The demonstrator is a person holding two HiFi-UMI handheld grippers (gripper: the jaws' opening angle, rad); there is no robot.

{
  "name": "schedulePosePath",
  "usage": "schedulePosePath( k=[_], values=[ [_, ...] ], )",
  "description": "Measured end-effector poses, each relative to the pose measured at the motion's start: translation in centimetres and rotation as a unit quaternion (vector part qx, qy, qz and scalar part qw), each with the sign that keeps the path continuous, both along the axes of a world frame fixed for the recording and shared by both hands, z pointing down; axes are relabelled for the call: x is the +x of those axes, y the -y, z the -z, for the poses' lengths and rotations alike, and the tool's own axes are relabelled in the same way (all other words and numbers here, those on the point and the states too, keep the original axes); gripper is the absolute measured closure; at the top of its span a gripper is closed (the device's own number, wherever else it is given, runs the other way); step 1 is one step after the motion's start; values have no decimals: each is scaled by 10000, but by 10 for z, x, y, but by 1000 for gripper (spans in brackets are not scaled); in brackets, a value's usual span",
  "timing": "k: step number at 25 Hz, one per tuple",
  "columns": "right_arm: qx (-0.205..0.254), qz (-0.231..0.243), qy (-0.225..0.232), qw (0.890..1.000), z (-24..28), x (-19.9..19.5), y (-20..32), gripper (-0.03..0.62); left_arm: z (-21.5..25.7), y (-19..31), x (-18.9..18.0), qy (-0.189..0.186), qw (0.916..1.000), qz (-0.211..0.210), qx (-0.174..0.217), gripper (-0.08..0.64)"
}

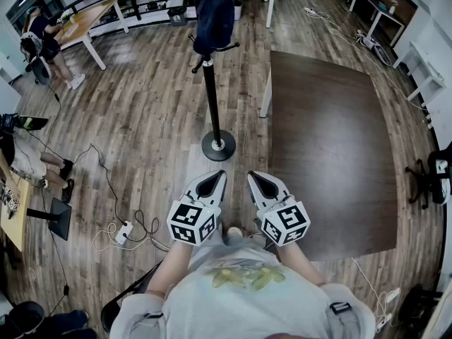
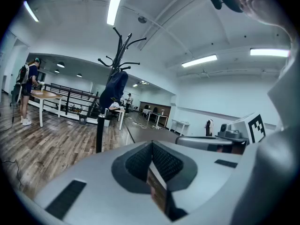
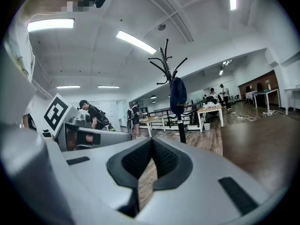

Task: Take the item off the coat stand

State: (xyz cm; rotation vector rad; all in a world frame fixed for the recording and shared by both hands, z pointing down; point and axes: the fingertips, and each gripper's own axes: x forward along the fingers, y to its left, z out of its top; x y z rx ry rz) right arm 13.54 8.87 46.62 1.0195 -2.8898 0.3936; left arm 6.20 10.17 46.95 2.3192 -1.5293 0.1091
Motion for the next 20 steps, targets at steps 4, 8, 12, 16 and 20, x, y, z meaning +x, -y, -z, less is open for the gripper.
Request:
schedulePosePath(
  k=[4, 8, 12, 16, 20],
  values=[
    [29, -104, 45, 9999, 2, -8, 8, 588, 2, 7, -10, -51, 10000, -25, 46, 545],
    [151, -198, 117, 9996, 15, -19, 25, 586, 0, 24, -22, -90, 9999, -62, 24, 545],
    [203, -356, 138, 9991, 20, -26, 49, 586, 2, 48, -29, -110, 9998, -155, 65, 543],
    [300, -556, 114, 9979, 26, -41, 75, 586, 4, 73, -41, -130, 9995, -268, 73, 545],
    [418, -603, 76, 9973, 31, -59, 103, 586, 4, 99, -60, -162, 9995, -247, 84, 545]
  ],
)
